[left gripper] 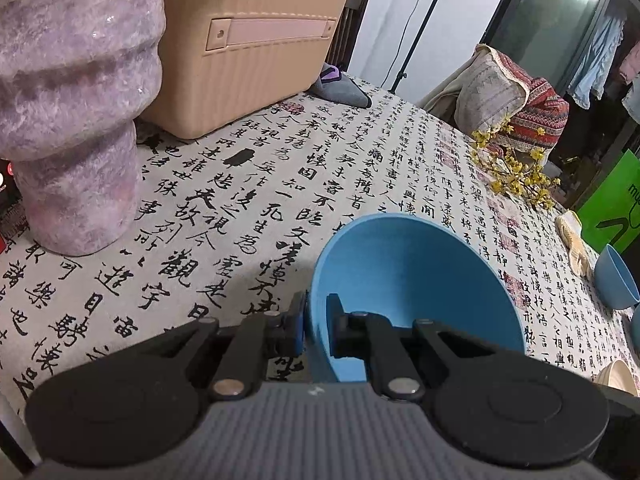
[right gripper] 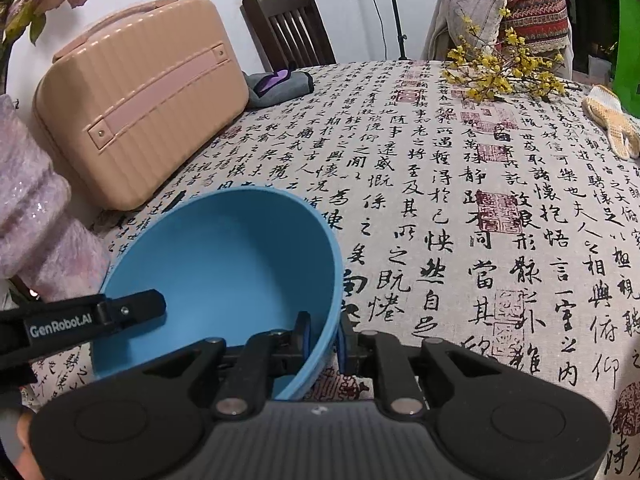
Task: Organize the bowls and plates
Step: 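Lower the held blue bowl onto the cloth beside the lilac vase, then open both grippers to release the blue bowl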
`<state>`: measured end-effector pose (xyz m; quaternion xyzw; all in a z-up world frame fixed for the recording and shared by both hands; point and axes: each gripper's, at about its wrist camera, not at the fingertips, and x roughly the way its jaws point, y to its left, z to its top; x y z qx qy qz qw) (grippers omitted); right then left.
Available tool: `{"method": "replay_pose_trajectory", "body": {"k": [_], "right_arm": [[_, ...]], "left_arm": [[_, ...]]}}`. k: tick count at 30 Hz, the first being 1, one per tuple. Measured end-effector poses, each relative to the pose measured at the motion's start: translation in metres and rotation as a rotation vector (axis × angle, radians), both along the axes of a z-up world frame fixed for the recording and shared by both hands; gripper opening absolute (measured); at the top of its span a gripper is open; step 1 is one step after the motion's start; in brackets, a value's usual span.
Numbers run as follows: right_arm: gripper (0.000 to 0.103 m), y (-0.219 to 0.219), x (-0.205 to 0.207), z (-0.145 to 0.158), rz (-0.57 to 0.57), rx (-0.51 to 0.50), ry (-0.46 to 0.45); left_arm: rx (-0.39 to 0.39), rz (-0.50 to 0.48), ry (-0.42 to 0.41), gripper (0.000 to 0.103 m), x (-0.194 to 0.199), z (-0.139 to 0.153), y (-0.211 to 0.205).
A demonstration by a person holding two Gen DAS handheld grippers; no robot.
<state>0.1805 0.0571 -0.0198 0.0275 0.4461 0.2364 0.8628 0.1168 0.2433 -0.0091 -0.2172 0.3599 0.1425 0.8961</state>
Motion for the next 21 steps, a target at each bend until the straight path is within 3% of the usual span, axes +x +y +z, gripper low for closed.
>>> {"method": "replay_pose_trajectory", "body": {"k": [4,7,8,10,13,16,18,21], "right_arm": [[0.017,-0.004,-0.002,0.004,0.001,0.007,-0.029],[0.022,-0.012,-0.003,0.008,-0.003,0.049,-0.038],[0.026,-0.015,-0.003,0.01,-0.006,0.061,-0.039],[0.034,-0.02,-0.003,0.012,-0.014,0.084,-0.046],[0.036,-0.027,-0.004,0.014,-0.015,0.117,-0.06],[0.049,-0.034,-0.008,0.016,-0.006,0.15,-0.085],[0.057,-0.038,-0.012,0.019,-0.001,0.159,-0.118],[0.075,-0.044,-0.019,0.023,0.01,0.163,-0.167]], "left_arm": [[0.024,0.008,-0.019,0.013,-0.002,0.003,0.0],[0.036,0.01,-0.038,0.028,-0.004,0.007,0.001],[0.034,0.009,-0.052,0.038,-0.005,0.008,0.001],[0.044,0.007,-0.069,0.04,-0.007,0.011,0.0],[0.062,0.004,-0.091,0.049,-0.009,0.015,-0.002],[0.095,0.0,-0.115,0.058,-0.013,0.019,-0.006],[0.122,-0.003,-0.135,0.073,-0.016,0.023,-0.009],[0.15,-0.023,-0.175,0.086,-0.023,0.027,-0.013]]}}
